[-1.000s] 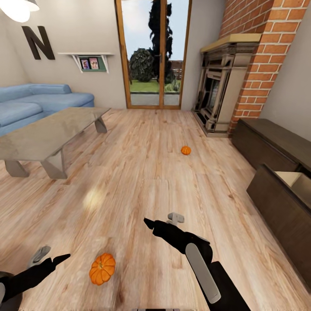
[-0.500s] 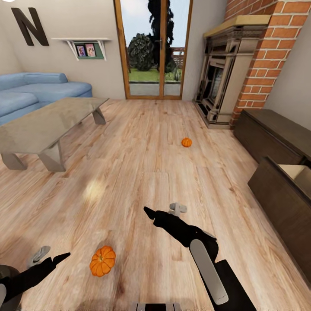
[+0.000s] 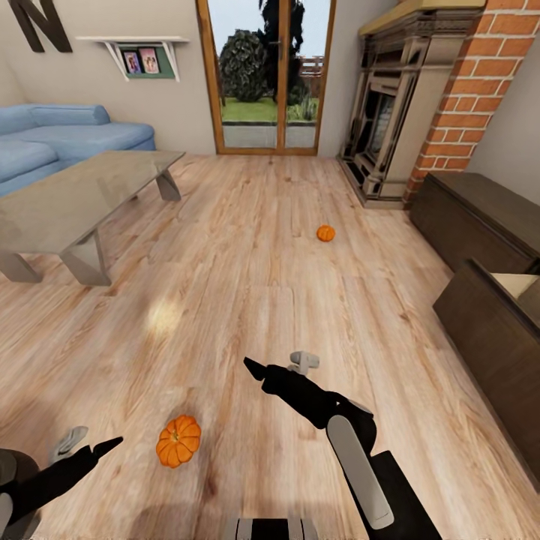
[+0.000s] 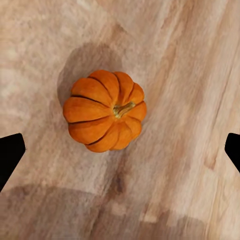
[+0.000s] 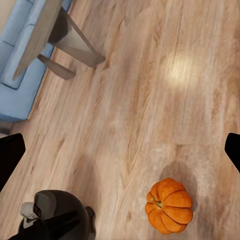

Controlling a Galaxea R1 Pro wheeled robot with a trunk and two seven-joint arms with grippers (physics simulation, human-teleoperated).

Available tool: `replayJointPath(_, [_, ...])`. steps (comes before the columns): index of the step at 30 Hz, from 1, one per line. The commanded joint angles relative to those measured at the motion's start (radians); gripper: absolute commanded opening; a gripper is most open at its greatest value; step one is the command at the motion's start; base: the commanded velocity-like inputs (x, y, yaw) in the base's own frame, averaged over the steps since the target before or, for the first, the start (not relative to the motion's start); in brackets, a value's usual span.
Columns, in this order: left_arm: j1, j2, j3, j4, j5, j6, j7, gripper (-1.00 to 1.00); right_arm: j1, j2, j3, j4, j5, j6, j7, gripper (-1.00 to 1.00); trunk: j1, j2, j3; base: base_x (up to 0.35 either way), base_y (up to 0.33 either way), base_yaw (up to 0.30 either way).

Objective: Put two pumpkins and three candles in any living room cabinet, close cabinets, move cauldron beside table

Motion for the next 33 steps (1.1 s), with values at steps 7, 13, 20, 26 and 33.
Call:
replayJointPath(7, [0.0,0.002,0.009,0.0,0.074,0.003,-0.001,1.0,0.0,0.001,-0.007,0.007,0.001,-0.001,0.001,1.0,0.003,-0.002,-0.027,0.0,0.0,0.0])
replayJointPath(13, [0.0,0.004,0.01,0.0,0.081,0.003,-0.002,1.0,0.0,0.001,-0.008,0.008,0.0,-0.002,0.001,1.0,0.006,-0.003,-0.05,0.0,0.0,0.0])
replayJointPath(20, [0.0,0.006,0.011,0.0,0.081,0.005,-0.011,1.0,0.0,0.002,-0.008,0.008,0.0,-0.001,0.0,1.0,0.009,-0.005,-0.077,0.0,0.0,0.0])
replayJointPath(26, [0.0,0.007,0.011,0.0,0.081,0.007,-0.015,1.0,0.0,0.002,-0.005,0.028,-0.001,-0.045,-0.002,1.0,0.012,-0.006,-0.101,0.0,0.0,0.0])
replayJointPath(33, [0.0,0.006,0.011,0.0,0.082,0.009,-0.014,1.0,0.0,0.003,-0.001,0.047,-0.002,-0.056,-0.002,1.0,0.015,-0.008,-0.128,0.0,0.0,0.0])
